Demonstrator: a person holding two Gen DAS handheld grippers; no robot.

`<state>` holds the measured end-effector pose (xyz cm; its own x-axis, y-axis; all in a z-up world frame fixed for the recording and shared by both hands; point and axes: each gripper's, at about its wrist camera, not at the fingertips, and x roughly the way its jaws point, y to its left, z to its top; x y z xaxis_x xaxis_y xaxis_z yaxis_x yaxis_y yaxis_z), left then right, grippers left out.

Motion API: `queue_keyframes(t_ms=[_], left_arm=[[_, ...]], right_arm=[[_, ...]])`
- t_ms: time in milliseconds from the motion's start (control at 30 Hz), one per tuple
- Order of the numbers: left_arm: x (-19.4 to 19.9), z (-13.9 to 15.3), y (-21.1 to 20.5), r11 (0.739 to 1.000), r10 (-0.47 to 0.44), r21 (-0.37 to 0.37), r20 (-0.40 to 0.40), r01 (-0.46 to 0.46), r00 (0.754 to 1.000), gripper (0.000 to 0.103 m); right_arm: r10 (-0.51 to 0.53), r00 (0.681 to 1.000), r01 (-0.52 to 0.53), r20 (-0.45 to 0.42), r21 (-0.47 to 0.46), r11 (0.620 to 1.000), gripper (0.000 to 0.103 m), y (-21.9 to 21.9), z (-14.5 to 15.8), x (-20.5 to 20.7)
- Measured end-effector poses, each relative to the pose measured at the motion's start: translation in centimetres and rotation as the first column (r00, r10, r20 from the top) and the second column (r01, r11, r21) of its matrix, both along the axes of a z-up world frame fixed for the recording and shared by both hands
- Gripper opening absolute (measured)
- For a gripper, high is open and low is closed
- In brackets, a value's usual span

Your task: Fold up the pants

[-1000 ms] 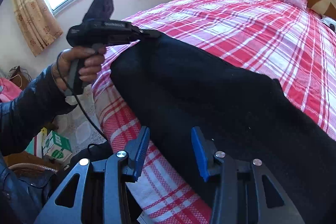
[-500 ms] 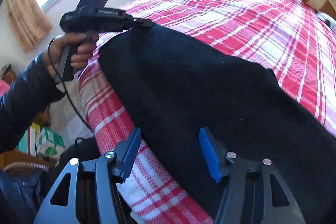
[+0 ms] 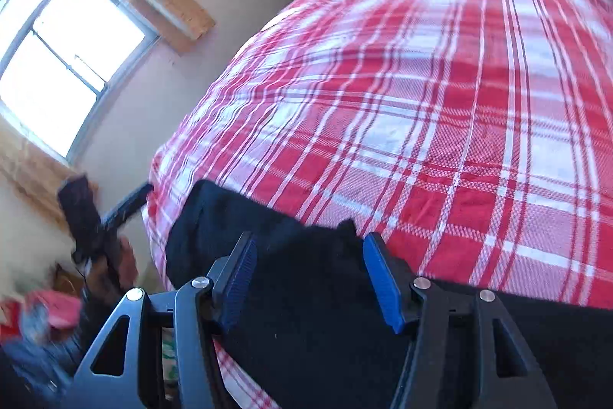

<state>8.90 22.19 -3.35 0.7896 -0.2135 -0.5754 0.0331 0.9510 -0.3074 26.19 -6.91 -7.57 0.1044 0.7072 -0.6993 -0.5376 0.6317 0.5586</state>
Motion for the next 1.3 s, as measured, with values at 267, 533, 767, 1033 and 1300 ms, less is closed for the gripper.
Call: queue_keyframes(t_ms=[267, 533, 767, 1033, 1300], left_arm=[[3.3, -4.4, -4.3, 0.995, -0.088, -0.058, -0.108, 0.082, 0.99, 0.094], [3.4, -4.8, -4.5, 0.994, -0.098, -0.061, -0.093, 0.093, 0.991, 0.097], [3.3, -5.0, -5.2, 0.996, -0.094, -0.016, -0.079, 0.093, 0.992, 0.098], [1.7, -2.5, -6.0, 0.993, -0.075, -0.095, -0.041, 0.071, 0.996, 0.098], [2.0, -1.8, -14.1, 0.956, -0.281, -0.095, -0.008, 0.279, 0.96, 0.098]], right_arm=[[-0.031, 0.968, 0.039, -0.251, 0.027, 0.999, 0.036, 0.8, -4.4, 3.0], [-0.019, 0.97, 0.041, -0.24, 0.085, 0.996, 0.007, 1.7, -4.7, 2.7], [-0.11, 0.97, 0.118, -0.215, 0.025, 0.993, 0.006, 1.3, -6.1, 4.0], [-0.161, 0.985, 0.166, -0.065, 0.069, 0.984, 0.05, -3.1, -1.3, 0.8], [-0.549, 0.836, 0.547, 0.008, 0.072, 0.834, 0.052, -25.6, 2.2, -6.4]])
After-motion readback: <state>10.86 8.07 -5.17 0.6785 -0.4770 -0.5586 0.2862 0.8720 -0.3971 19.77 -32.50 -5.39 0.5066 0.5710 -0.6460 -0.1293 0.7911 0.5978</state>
